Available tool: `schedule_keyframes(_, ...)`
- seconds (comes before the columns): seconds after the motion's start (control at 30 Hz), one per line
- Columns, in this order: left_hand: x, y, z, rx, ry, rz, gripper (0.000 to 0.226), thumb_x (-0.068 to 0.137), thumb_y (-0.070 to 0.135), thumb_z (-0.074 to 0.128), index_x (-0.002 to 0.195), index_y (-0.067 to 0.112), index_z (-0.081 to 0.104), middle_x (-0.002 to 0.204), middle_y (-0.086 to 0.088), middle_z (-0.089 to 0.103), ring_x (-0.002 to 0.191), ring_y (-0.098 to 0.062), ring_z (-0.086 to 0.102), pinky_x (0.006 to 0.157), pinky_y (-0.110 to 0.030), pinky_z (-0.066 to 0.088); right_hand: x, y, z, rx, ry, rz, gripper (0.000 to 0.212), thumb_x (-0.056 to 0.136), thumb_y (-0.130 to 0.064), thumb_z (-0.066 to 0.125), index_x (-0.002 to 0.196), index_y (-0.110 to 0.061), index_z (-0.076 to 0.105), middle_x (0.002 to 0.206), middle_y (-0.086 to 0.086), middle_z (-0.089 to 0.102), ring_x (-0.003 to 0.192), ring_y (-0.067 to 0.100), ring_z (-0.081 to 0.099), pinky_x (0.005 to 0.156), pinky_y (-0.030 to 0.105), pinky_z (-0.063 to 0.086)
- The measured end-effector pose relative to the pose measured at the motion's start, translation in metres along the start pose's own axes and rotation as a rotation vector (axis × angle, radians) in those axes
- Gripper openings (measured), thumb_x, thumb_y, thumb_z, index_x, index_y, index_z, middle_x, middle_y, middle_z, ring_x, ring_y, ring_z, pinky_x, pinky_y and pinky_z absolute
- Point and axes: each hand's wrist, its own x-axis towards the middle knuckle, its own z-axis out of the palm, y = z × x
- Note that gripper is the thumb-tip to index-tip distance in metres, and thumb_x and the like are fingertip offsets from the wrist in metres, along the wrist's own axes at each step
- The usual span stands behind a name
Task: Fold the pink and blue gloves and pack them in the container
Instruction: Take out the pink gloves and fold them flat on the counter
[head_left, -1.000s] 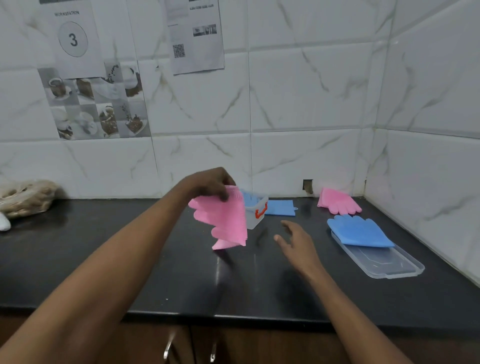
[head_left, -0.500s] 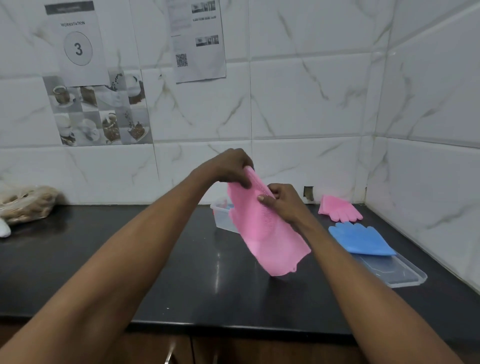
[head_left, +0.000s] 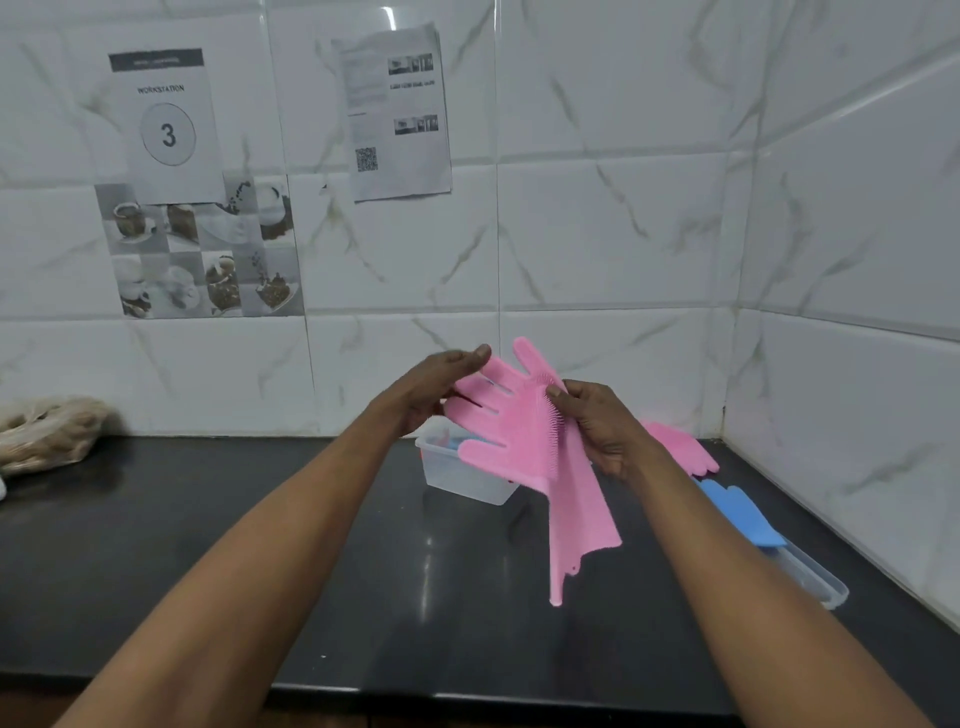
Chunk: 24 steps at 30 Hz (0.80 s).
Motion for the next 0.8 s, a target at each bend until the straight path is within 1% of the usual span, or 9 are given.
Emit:
schedule_keyframes(0.07,0.002,-0.01,0.006,0.065,-0.115,-0.07,0.034,0.086,0.044,0.069,0.106,0.016,0.073,0.099,-0.002,0.076,0.086,-0.017,0.072,0.074,-0.03,0.056,0.001,0.002,-0.001,0.059,0.014,-0.002,0.021,0.095,-0.016,0.06,0.107,-0.002,0.071,0.098,0.01,0.074,0.086,0.023,0.066,0.081,0.034,0.055)
schedule_keyframes(0.17,0.01,-0.016,0.008,-0.019,0.028,0.018,0.014,0.086,0.022,0.073,0.09,0.009,0.075,0.076,-0.003,0.07,0.069,-0.019,0.061,0.064,-0.023,0.052,0.0,0.006,-0.008,0.067,0.034,0.008,0.028,0.095,-0.017,0.061,0.115,0.0,0.067,0.108,0.013,0.072,0.095,0.028,0.065,0.091,0.041,0.054)
schedule_keyframes(0.23,0.013,-0.008,0.004,-0.004,0.083,0.118,0.009,0.086,0.017,0.073,0.084,0.008,0.075,0.072,-0.005,0.068,0.062,-0.018,0.056,0.059,-0.023,0.051,-0.003,0.012,-0.011,0.019,0.023,0.035,0.031,0.092,-0.019,0.064,0.117,-0.001,0.067,0.115,0.017,0.07,0.103,0.034,0.065,0.097,0.048,0.05)
schedule_keyframes(0.3,0.015,0.005,-0.001,0.131,0.046,0.171,0.009,0.084,0.017,0.075,0.084,0.009,0.075,0.077,-0.008,0.07,0.063,-0.018,0.059,0.061,-0.026,0.054,-0.006,0.019,-0.01,-0.02,0.013,0.049,0.031,0.09,-0.019,0.067,0.115,-0.002,0.069,0.113,0.017,0.071,0.104,0.037,0.066,0.093,0.049,0.053)
schedule_keyframes(0.4,0.019,0.032,-0.003,0.29,-0.028,0.218,0.006,0.083,0.016,0.076,0.085,0.011,0.076,0.082,-0.009,0.073,0.07,-0.018,0.066,0.069,-0.031,0.058,-0.012,0.028,-0.007,0.017,0.047,0.004,0.029,0.087,-0.018,0.068,0.113,-0.005,0.07,0.109,0.012,0.074,0.096,0.029,0.07,0.081,0.041,0.058)
schedule_keyframes(0.5,0.023,0.058,-0.003,0.438,-0.074,0.249,0.009,0.081,0.015,0.077,0.089,0.01,0.077,0.085,-0.007,0.075,0.077,-0.017,0.069,0.079,-0.036,0.057,-0.014,0.033,-0.001,0.087,0.078,-0.017,0.027,0.087,-0.017,0.068,0.113,-0.01,0.07,0.11,0.009,0.074,0.097,0.027,0.069,0.084,0.045,0.056)
schedule_keyframes(0.6,0.028,0.078,0.0,0.64,-0.115,0.276,0.009,0.082,0.016,0.076,0.09,0.012,0.077,0.086,-0.005,0.075,0.079,-0.017,0.071,0.082,-0.038,0.058,-0.015,0.033,0.003,0.138,0.09,-0.029,0.024,0.09,-0.013,0.065,0.113,-0.011,0.069,0.11,0.008,0.074,0.097,0.026,0.07,0.082,0.043,0.058)
schedule_keyframes(0.7,0.029,0.093,0.003,0.814,-0.126,0.325,0.007,0.083,0.019,0.075,0.089,0.021,0.076,0.081,0.007,0.073,0.072,-0.007,0.068,0.08,-0.037,0.057,-0.018,0.034,0.003,0.116,0.042,-0.025,0.038,0.081,-0.021,0.072,0.118,-0.013,0.067,0.112,0.006,0.074,0.1,0.026,0.071,0.079,0.039,0.059)
schedule_keyframes(0.8,0.031,0.102,0.005,0.815,-0.124,0.33,0.009,0.082,0.018,0.075,0.091,0.017,0.076,0.084,0.002,0.074,0.071,-0.007,0.068,0.077,-0.036,0.058,-0.024,0.05,0.004,0.033,-0.042,0.056,0.053,0.07,-0.02,0.083,0.119,-0.009,0.065,0.113,0.008,0.073,0.103,0.028,0.07,0.082,0.039,0.059)
